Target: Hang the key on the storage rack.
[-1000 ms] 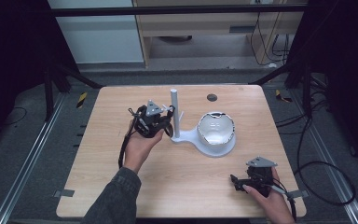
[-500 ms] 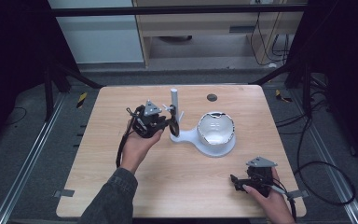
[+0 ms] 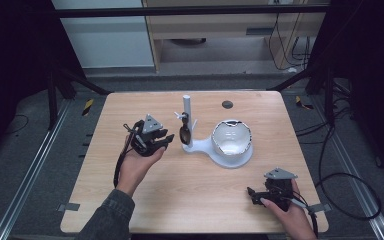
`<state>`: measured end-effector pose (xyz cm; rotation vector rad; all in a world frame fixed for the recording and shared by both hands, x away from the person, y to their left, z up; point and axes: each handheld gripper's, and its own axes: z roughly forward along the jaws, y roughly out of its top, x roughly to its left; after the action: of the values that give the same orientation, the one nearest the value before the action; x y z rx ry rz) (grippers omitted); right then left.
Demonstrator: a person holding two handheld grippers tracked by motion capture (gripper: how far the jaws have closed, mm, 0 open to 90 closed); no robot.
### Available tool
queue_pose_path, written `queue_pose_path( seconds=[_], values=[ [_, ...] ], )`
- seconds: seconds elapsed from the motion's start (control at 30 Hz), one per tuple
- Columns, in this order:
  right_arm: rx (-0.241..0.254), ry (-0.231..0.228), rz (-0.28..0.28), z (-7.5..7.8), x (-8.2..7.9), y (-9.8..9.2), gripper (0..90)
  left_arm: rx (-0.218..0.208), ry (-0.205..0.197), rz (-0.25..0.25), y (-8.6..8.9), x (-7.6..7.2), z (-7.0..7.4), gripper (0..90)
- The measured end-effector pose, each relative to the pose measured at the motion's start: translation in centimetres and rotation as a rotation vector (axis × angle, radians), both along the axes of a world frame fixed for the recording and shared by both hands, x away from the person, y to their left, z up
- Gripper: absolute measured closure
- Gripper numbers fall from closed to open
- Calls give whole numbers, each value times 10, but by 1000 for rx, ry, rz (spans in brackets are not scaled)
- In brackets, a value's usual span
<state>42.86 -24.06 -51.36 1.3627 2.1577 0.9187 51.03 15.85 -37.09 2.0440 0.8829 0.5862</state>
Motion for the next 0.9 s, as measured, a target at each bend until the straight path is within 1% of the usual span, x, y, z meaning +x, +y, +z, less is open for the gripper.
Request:
queue_pose_path(
  seconds=[0.07,0.17,0.23,0.27,0.3,0.33,0.4,0.47,0.6,0.7,0.9],
  values=[
    [0,0,0,0,0,0,5,-3,-3,7,4,-4,0,602],
    [0,0,0,0,0,0,5,-10,9,4,8,-7,-1,439],
    [-3,-2,3,0,0,0,5,-12,13,0,10,-10,-3,362],
    [0,-1,3,0,-1,0,5,-11,28,-11,12,-11,-6,317],
    [2,1,0,0,-1,0,5,5,39,-15,14,-12,-7,274],
    [2,1,0,0,-1,0,5,15,44,-15,15,-14,-9,244],
    [1,1,-1,0,-1,0,5,22,66,-25,18,-16,-14,188],
    [1,1,-1,0,-1,0,5,30,96,-38,22,-19,-20,149],
    [1,1,-1,0,-1,0,5,79,144,-42,29,-23,-35,94],
    [0,0,0,0,-1,0,5,94,162,-41,36,-27,-46,87],
    [1,0,0,0,-1,0,5,106,192,-28,48,-29,-58,77]
  ],
)
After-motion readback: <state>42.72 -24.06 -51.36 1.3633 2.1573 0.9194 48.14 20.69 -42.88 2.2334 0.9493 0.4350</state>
